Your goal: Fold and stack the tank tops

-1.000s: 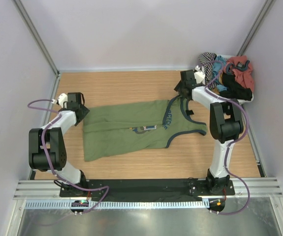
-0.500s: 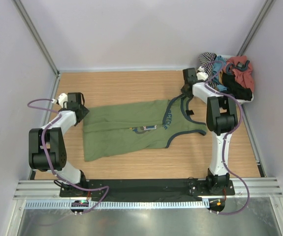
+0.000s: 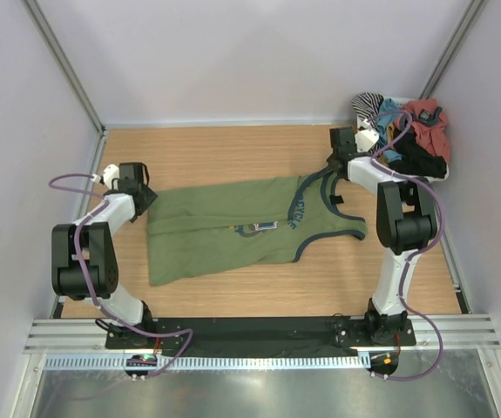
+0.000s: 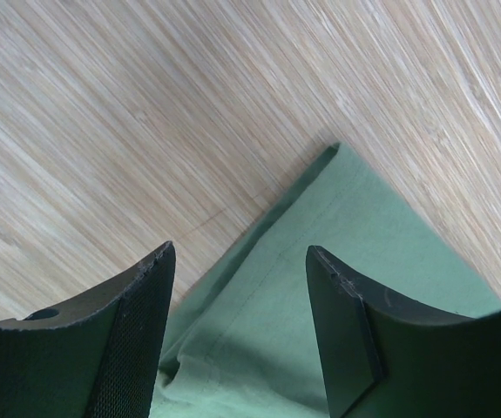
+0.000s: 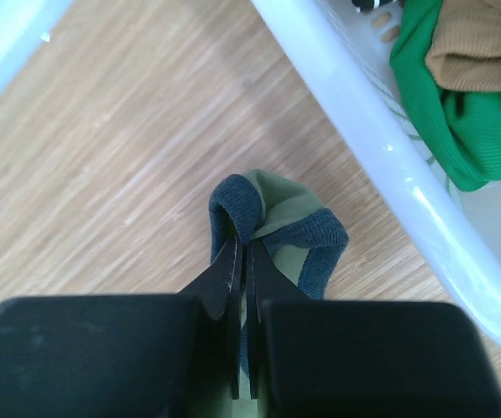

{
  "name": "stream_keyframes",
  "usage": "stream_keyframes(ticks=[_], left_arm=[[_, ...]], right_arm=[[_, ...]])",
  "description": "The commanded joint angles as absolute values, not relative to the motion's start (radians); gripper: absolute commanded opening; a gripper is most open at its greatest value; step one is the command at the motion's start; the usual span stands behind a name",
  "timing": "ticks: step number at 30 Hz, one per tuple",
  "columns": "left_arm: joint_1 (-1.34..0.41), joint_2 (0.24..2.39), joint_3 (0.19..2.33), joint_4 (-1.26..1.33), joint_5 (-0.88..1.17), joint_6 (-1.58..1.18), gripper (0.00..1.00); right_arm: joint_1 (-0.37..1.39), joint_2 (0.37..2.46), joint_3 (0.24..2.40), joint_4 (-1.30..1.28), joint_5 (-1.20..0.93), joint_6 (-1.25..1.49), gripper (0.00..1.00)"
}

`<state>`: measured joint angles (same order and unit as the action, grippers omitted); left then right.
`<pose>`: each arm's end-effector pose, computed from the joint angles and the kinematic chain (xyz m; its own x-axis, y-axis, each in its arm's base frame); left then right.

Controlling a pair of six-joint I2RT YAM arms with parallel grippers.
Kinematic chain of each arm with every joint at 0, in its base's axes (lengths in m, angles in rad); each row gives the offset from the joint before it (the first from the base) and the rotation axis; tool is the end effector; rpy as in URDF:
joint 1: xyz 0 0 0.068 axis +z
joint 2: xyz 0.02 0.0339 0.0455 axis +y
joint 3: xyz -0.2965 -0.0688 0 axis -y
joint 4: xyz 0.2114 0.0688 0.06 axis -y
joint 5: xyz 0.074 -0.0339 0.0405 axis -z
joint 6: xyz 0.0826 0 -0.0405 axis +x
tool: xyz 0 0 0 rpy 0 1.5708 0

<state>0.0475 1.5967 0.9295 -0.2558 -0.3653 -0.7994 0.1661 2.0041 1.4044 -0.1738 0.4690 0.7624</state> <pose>0.3203 0.0448 0.2057 -0.3691 -0.6879 -0.6249 -0.7521 0.6161 -0.2340 0.4584 0.0390 0.2096 -0.3799 0.5610 -0.7355 0.5999 0.7547 0.2658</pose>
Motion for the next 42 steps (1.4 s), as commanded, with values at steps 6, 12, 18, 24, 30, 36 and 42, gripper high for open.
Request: stream_keyframes(ticks=[6, 12, 18, 24, 30, 36, 42], left_arm=[[0.097, 1.698, 1.052, -0.259, -0.284, -0.738, 0.62], [0.095, 1.752, 1.074, -0.197, -0.143, -0.727, 0.59], [0.095, 1.814, 1.094, -0.182, -0.086, -0.73, 0.56], [0.094, 1.888, 1.16, -0.216, -0.084, -0.733, 0.42], [0.092, 1.927, 1.209, -0.239, -0.118, -0.726, 0.0], [0.101, 1.904, 1.218, -0.262, -0.19, -0.726, 0.0], [0.101, 1.917, 1.215, -0.258, -0.187, -0.736, 0.0]], right_arm=[[0.161, 1.904, 1.324, 0.049, 0.457, 0.765, 0.01], [0.161, 1.91, 1.331, 0.049, 0.436, 0.761, 0.01], [0.16, 1.913, 1.333, 0.049, 0.422, 0.767, 0.01], [0.161, 1.905, 1.327, 0.049, 0.419, 0.767, 0.01], [0.161, 1.872, 1.276, 0.13, 0.411, 0.767, 0.01], [0.094, 1.826, 1.181, 0.219, 0.394, 0.83, 0.01], [0.077, 1.822, 1.157, 0.215, 0.377, 0.833, 0.04]])
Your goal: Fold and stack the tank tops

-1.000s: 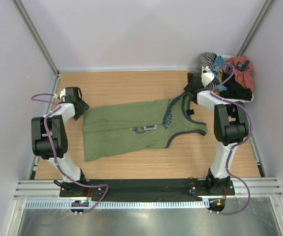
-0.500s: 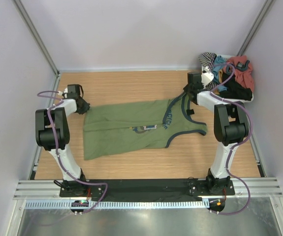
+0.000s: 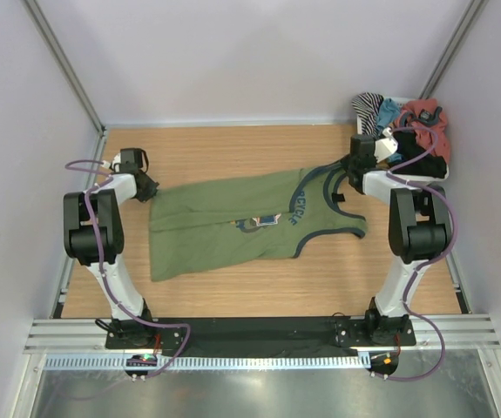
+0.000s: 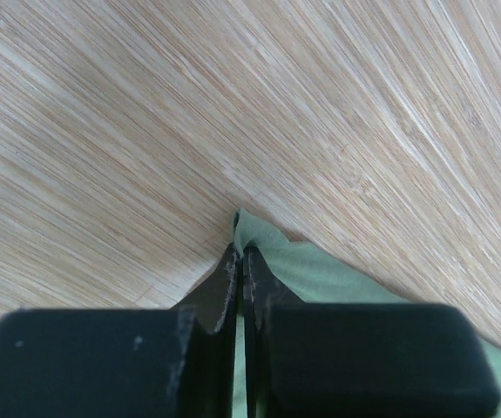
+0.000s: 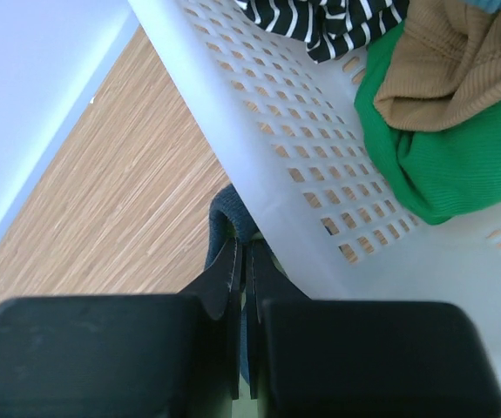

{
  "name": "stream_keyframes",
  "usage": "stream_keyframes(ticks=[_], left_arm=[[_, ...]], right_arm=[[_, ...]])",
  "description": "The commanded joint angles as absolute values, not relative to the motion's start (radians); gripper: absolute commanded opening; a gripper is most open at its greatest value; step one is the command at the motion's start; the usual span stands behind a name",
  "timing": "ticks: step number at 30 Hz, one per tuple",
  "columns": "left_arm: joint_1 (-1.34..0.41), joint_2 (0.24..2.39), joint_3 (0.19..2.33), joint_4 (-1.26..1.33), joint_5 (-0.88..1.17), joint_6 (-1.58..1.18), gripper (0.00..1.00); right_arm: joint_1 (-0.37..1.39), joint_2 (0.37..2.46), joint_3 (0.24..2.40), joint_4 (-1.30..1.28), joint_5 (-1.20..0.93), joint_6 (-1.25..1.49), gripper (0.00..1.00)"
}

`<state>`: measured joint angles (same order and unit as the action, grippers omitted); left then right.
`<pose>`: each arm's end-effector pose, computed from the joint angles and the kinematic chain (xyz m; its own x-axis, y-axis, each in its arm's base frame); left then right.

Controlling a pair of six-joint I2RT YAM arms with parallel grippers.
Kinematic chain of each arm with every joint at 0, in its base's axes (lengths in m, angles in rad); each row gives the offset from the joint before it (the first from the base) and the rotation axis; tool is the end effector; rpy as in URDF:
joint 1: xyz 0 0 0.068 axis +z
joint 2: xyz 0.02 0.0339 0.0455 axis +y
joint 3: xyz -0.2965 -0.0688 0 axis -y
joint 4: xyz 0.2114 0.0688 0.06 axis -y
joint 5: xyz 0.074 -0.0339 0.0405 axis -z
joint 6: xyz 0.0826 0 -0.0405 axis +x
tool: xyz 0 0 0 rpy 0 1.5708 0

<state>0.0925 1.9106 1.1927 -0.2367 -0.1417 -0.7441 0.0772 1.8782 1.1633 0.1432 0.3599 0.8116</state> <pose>0.4047 0.0493 0.1721 -0.4808 -0.7180 -0.5032 -0.6774 0.6686 -0.3067 0.4369 0.0046 0.2210 -0.2095 0.6647 -0.7171 0.5449 0.6883 0.4789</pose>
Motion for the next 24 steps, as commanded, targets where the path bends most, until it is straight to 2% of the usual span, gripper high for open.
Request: stream_keyframes(ticks=[1, 5, 7, 8, 13, 14, 17, 24], left_arm=[[0.101, 1.916, 1.215, -0.258, -0.19, -0.736, 0.0], [0.103, 1.904, 1.21, -0.261, -0.206, -0.736, 0.0], [0.104, 1.901, 1.212, -0.259, -0.198, -0.738, 0.0], [0.103, 1.901, 1.213, -0.256, -0.189, -0.738, 0.0], [0.1, 1.922, 1.236, -0.245, -0.153, -0.747, 0.0], [0.098, 1.931, 1.244, -0.245, -0.155, -0.75, 0.0], [0.1, 1.945, 1.261, -0.244, -0.16, -0.761, 0.0], [0.097, 1.965, 1.301, -0.245, -0.166, -0.778, 0.0]], right_arm=[[0.077, 1.822, 1.154, 0.212, 0.379, 0.839, 0.05], [0.077, 1.781, 1.062, 0.248, 0.455, 0.882, 0.08], [0.075, 1.766, 1.029, 0.285, 0.465, 0.885, 0.22], [0.077, 1.764, 1.023, 0.288, 0.465, 0.881, 0.34], [0.084, 1.752, 1.032, 0.273, 0.384, 0.832, 0.43], [0.092, 1.738, 1.04, 0.241, 0.385, 0.796, 0.52], [0.153, 1.718, 1.06, 0.172, 0.397, 0.732, 0.57], [0.293, 1.72, 1.1, -0.027, 0.383, 0.692, 0.53]])
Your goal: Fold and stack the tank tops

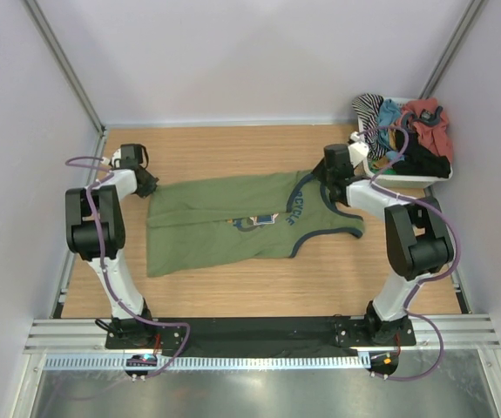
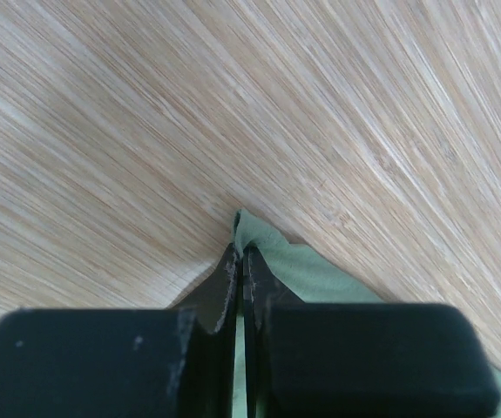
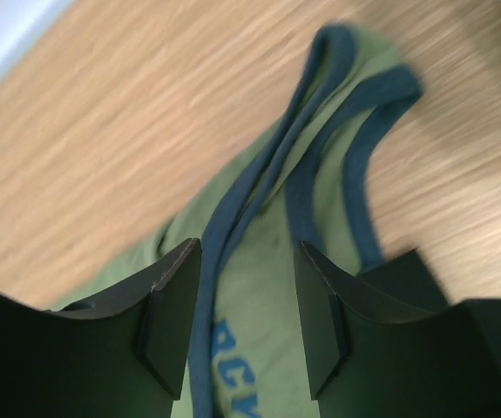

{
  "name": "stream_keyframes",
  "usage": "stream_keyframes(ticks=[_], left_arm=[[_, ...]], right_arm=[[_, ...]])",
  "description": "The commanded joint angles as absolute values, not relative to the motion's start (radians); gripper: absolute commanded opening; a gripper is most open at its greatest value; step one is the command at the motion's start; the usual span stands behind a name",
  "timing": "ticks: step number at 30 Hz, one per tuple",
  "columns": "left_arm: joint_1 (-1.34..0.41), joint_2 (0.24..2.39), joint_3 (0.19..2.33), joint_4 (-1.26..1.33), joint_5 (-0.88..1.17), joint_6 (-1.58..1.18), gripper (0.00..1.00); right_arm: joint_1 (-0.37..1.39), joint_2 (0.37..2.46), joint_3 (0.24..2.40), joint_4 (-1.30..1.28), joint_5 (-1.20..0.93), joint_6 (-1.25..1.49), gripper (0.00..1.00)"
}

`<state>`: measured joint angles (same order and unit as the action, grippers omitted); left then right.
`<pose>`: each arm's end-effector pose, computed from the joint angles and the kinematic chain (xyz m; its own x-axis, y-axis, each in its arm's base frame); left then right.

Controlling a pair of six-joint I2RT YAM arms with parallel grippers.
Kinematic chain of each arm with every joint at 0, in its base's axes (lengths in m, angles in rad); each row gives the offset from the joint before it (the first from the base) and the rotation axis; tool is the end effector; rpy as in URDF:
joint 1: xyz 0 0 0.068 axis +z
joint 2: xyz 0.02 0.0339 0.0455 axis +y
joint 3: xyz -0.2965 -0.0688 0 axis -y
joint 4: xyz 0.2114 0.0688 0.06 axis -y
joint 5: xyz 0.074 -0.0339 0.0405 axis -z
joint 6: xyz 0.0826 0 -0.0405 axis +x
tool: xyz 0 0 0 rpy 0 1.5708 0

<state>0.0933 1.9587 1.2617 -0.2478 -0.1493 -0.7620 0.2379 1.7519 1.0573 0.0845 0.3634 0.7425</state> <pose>0.4210 0.0517 0.1721 -0.4602 -0.7287 -0.5071 -0.6865 0.6543 -0.3173 0.3939 0.0653 0.2293 -0.3678 0.5611 -0.7416 0.4228 0.8111 0.4041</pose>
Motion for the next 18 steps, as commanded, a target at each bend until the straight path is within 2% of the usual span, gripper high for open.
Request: stream_keyframes(ticks=[1, 5, 18], left_arm=[[0.097, 1.965, 1.301, -0.245, -0.166, -0.778, 0.0], [0.097, 1.963, 1.298, -0.242, -0.155, -0.776, 0.0], [0.081, 1.971, 1.307, -0.244, -0.156, -0.769, 0.0]], right_arm=[[0.308, 1.732, 1.104, -0.047, 0.383, 0.678, 0.53], [0.347, 1.796, 1.188, -0.174, 0.35, 0.655, 0.54], [0.354, 2.098, 1.483, -0.318, 0.331, 0.624, 0.53]])
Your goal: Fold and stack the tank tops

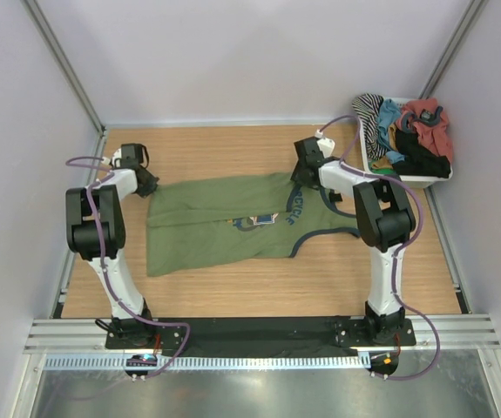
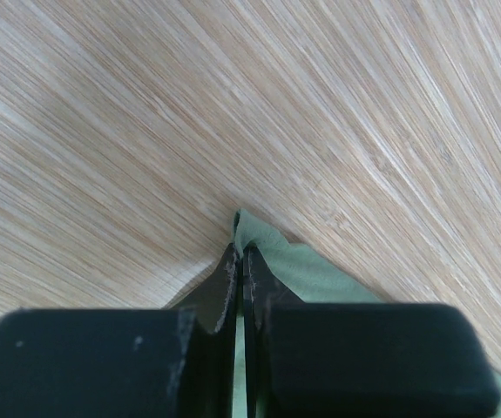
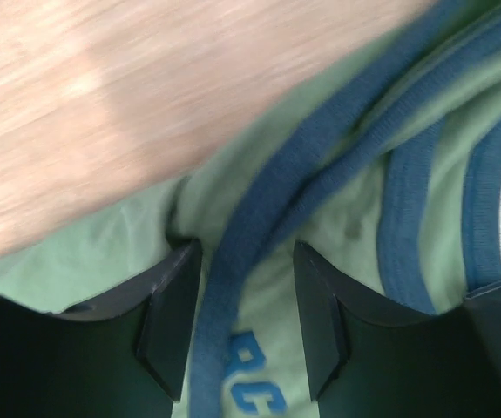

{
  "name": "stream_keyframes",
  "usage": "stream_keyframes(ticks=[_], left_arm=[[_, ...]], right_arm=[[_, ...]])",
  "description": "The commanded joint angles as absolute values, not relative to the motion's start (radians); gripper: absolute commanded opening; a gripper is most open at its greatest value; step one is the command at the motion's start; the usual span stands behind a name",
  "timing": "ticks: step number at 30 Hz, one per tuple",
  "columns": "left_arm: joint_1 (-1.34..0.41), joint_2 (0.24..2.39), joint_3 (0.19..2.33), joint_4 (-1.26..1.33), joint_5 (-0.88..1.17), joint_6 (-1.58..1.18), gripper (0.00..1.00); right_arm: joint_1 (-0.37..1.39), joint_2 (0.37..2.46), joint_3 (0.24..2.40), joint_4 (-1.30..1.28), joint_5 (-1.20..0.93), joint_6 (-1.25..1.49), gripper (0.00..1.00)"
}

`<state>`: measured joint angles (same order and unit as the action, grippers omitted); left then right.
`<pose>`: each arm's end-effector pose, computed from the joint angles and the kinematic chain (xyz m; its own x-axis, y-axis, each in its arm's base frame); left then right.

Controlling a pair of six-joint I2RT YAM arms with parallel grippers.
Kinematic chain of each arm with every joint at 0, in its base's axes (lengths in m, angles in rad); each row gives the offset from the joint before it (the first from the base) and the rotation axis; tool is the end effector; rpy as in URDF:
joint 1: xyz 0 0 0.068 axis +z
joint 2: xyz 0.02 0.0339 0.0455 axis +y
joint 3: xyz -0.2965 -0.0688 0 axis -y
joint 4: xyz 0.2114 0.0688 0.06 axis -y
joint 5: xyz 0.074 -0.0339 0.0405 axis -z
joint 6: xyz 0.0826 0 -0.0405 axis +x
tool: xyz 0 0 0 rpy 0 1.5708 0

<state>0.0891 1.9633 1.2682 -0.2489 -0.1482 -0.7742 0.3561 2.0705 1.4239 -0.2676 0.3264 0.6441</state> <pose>0.4227 0.0500 0.1720 -0.4549 -0.7349 -0.5030 -0.6886 0.6484 -0.3246 0.4403 0.1355 0.1737 -0.6818 0.3533 -0.6406 0.3284 0.9303 0.1635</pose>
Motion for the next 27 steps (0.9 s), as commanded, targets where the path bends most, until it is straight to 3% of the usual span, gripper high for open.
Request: stream_keyframes(ticks=[1, 2, 3, 4, 6, 11, 13, 15, 17, 18, 20, 27], left_arm=[[0.08, 1.98, 1.313, -0.244, -0.158, -0.77, 0.0], [0.078, 1.985, 1.318, -0.244, -0.158, -0.77, 0.0], [0.075, 1.993, 1.325, -0.245, -0.158, -0.77, 0.0], [0.075, 1.999, 1.342, -0.247, -0.16, -0.77, 0.0], [0.071, 2.029, 1.38, -0.252, -0.158, -0.775, 0.0], [0.051, 2.115, 1.506, -0.276, -0.161, -0.787, 0.0], [0.04, 2.178, 1.587, -0.276, -0.173, -0.799, 0.0], [0.037, 2.219, 1.658, -0.284, -0.122, -0.796, 0.04], [0.032, 2.204, 1.66, -0.279, -0.121, -0.792, 0.15], [0.028, 2.153, 1.623, -0.266, -0.144, -0.778, 0.34], [0.025, 2.091, 1.573, -0.221, -0.15, -0.762, 0.53], [-0.012, 1.768, 1.331, -0.226, -0.161, -0.767, 0.68]], right_arm=[[0.354, 2.106, 1.5, -0.321, 0.34, 0.626, 0.49], [0.353, 2.117, 1.508, -0.322, 0.348, 0.623, 0.43], [0.35, 2.131, 1.517, -0.322, 0.351, 0.623, 0.28], [0.335, 2.138, 1.537, -0.327, 0.354, 0.624, 0.19], [0.307, 2.158, 1.555, -0.321, 0.33, 0.633, 0.09], [0.218, 2.227, 1.666, -0.31, 0.246, 0.627, 0.07], [0.207, 2.278, 1.741, -0.313, 0.229, 0.602, 0.19], [0.201, 2.301, 1.808, -0.337, 0.198, 0.585, 0.43], [0.201, 2.286, 1.812, -0.337, 0.177, 0.565, 0.46], [0.202, 2.264, 1.778, -0.316, 0.17, 0.56, 0.49], [0.207, 2.182, 1.726, -0.284, 0.169, 0.546, 0.54], [0.242, 1.864, 1.392, -0.169, 0.143, 0.537, 0.6]])
